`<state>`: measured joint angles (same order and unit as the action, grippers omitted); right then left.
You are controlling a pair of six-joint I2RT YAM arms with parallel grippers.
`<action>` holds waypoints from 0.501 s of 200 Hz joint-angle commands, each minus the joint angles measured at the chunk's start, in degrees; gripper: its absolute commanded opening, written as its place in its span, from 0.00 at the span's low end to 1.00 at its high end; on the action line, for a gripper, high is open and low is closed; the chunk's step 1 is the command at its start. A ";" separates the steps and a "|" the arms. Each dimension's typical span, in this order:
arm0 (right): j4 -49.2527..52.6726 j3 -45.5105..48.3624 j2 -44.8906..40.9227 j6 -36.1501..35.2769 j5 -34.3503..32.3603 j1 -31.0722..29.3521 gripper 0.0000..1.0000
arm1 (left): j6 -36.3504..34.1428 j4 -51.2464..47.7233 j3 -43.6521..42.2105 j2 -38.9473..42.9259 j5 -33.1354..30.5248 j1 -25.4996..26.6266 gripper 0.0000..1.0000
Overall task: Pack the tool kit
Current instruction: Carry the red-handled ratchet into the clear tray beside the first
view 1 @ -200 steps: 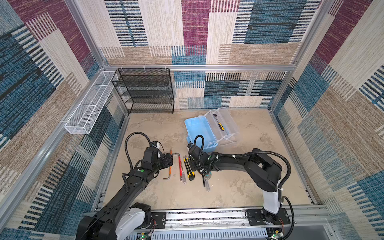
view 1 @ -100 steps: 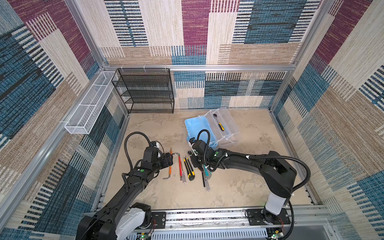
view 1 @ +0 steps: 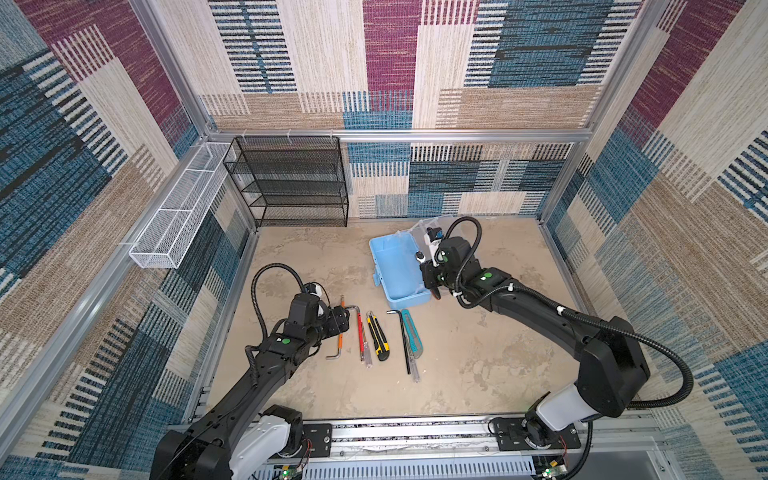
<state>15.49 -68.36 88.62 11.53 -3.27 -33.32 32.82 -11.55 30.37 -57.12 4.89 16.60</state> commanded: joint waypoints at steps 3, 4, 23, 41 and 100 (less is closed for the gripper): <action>-0.81 -2.55 0.54 -5.15 1.01 4.64 0.09 | 0.26 -0.38 0.70 -0.27 0.09 0.39 0.82; -0.81 -2.65 0.65 -5.31 1.04 4.87 0.09 | 0.25 -0.48 0.72 -0.32 0.11 0.42 0.82; -0.48 -5.32 3.04 -7.64 1.48 8.30 0.09 | -0.03 -0.95 1.14 -0.59 0.21 0.82 0.83; -0.24 -7.73 5.96 -10.16 0.90 10.53 0.09 | -0.30 -1.04 1.32 -0.87 -0.05 0.99 0.83; -0.40 -15.61 15.21 -13.29 1.90 13.67 0.09 | -0.26 -1.10 1.36 -1.98 0.21 1.37 0.83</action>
<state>17.04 -80.99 101.38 0.32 -2.17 -19.57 32.80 -12.27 31.29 -58.81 4.91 17.80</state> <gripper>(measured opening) 0.150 0.830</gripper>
